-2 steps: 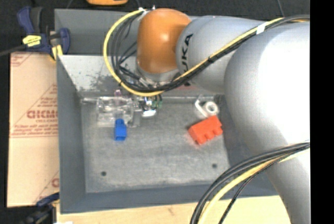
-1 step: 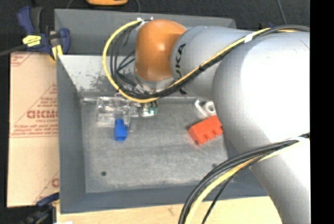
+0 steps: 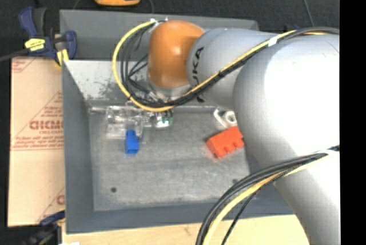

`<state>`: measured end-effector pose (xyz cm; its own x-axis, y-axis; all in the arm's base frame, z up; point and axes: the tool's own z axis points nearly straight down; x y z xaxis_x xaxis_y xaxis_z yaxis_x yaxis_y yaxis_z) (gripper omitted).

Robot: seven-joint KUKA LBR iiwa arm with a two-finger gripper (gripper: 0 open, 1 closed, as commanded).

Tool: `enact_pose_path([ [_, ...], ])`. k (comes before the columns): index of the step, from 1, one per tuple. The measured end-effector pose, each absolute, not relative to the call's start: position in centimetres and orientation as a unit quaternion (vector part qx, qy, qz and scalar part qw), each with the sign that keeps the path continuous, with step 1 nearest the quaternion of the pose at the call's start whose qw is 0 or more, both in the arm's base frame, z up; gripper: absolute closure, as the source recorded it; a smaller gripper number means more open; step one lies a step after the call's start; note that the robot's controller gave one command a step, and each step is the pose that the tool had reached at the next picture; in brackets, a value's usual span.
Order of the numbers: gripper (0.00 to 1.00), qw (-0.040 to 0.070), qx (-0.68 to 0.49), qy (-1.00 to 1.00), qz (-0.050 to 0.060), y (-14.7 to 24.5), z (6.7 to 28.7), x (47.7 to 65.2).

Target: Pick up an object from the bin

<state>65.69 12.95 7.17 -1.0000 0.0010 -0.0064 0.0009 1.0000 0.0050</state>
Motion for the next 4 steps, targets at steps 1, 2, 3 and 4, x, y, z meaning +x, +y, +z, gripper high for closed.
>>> enact_pose_path([
  [1,1.00,0.005,0.001,1.000,0.003,13.0,7.4,65.8],
  [2,1.00,0.003,0.000,1.000,0.002,13.0,9.2,66.0],
  [3,1.00,0.003,0.000,1.000,0.002,13.0,11.3,66.1],
  [4,1.00,0.004,0.000,1.000,0.002,13.0,18.0,66.3],
])
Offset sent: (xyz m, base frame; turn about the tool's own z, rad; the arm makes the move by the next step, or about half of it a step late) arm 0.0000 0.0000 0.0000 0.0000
